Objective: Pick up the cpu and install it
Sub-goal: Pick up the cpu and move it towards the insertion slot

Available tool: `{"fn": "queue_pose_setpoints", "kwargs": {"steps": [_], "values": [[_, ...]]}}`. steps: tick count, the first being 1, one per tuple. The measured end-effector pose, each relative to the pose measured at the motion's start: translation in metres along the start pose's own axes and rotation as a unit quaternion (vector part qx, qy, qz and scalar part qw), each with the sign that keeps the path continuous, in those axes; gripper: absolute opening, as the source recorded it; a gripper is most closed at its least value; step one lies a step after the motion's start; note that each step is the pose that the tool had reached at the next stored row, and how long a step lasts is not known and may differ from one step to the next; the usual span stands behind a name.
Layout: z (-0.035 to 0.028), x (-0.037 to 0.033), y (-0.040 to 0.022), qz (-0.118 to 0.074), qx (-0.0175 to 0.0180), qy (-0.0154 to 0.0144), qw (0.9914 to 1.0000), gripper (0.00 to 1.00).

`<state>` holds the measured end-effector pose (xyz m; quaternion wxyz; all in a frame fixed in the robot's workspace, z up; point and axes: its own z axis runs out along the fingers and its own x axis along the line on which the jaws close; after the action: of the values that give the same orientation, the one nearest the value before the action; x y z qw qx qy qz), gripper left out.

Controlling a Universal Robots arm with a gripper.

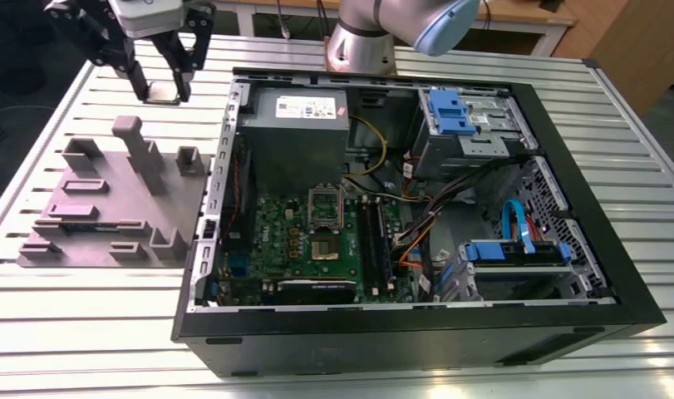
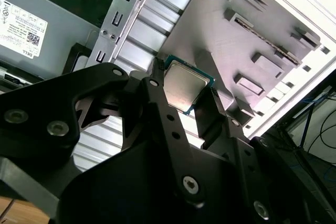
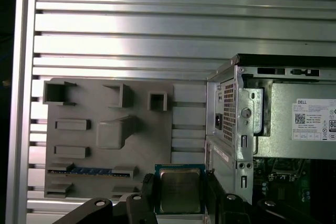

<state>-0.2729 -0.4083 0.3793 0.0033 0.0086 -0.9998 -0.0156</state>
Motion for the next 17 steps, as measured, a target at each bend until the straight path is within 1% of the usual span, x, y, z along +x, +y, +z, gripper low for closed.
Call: {"fn": "queue_pose_setpoints", "kwargs": {"steps": [17], "values": [[0.0000,-0.0064,-0.0001,0.000,0.0000,0.0000,1.00000,0.47]]}}
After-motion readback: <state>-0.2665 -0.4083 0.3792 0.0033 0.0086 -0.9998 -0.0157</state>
